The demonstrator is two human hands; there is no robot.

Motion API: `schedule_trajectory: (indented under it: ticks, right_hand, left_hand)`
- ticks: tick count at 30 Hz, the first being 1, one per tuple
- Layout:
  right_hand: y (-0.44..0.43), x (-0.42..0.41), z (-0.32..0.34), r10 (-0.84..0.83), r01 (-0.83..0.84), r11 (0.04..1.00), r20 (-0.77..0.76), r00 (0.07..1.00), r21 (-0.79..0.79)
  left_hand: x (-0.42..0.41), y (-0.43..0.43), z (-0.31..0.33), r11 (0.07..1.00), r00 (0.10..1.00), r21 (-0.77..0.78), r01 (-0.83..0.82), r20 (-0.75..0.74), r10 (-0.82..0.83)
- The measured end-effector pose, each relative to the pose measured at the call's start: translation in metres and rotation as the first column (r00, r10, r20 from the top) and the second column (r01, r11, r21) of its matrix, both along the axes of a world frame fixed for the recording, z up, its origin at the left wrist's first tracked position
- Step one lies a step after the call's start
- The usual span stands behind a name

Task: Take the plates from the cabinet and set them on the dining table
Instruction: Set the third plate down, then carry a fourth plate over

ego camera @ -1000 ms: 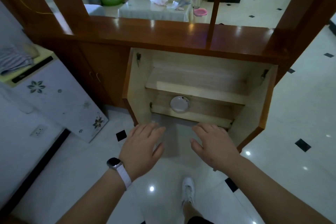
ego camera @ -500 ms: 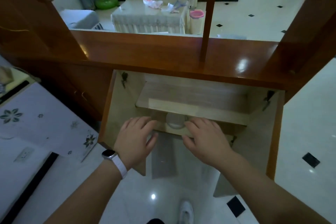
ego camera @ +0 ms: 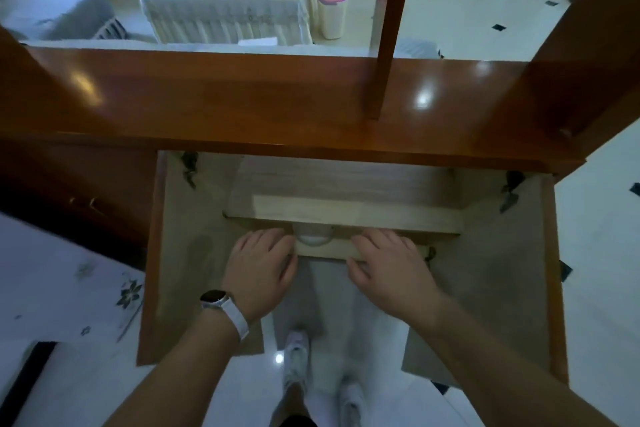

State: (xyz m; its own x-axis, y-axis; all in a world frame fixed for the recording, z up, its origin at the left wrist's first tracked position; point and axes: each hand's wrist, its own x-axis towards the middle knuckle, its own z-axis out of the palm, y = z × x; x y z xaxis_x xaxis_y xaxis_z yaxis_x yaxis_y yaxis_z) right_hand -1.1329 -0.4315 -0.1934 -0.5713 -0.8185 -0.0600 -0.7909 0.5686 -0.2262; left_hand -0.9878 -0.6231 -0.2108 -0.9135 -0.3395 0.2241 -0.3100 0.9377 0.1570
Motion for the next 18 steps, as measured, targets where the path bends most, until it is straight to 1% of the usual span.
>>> schedule_trajectory:
  ticks: [2, 6, 7, 10, 12, 14, 16, 18]
  right_hand:
    - [-0.012, -0.007, -0.014, -0.005, 0.005, 0.999, 0.012, 1.000, 0.048]
    - [-0.038, -0.026, -0.048, -0.029, 0.027, 0.997, 0.032, 0.999, 0.074]
    - [-0.044, -0.030, -0.061, -0.043, 0.040, 0.997, 0.037, 0.998, 0.063]
    - [-0.063, -0.041, -0.101, -0.075, 0.069, 0.995, 0.092, 0.993, 0.068]
    - [-0.076, -0.049, -0.130, -0.055, 0.049, 0.997, 0.101, 0.993, 0.063]
    - [-0.088, -0.057, -0.162, -0.042, 0.036, 0.998, 0.104, 0.994, 0.057]
    - [-0.097, -0.063, -0.198, -0.039, 0.033, 0.998, 0.103, 0.994, 0.056]
    - [-0.105, -0.068, -0.238, -0.023, 0.016, 0.998, 0.097, 0.995, 0.068]
  left_hand:
    - [-0.012, -0.017, -0.023, 0.998, 1.000, 0.058, -0.007, 0.022, 0.005]
    - [-0.032, -0.047, -0.083, 0.979, 0.977, 0.187, -0.080, 0.209, 0.040]
    - [-0.034, -0.051, -0.098, 0.974, 0.973, 0.207, -0.093, 0.225, 0.045]
    - [-0.043, -0.058, -0.136, 0.972, 0.984, 0.211, -0.106, 0.162, 0.072]
    - [-0.050, -0.062, -0.159, 0.977, 0.994, 0.193, -0.085, 0.080, 0.071]
    - [-0.058, -0.068, -0.185, 0.980, 0.997, 0.185, -0.074, 0.037, 0.069]
    - [-0.064, -0.076, -0.219, 0.982, 0.995, 0.166, -0.088, 0.051, 0.080]
    - [-0.068, -0.084, -0.255, 0.981, 0.990, 0.165, -0.103, 0.114, 0.085]
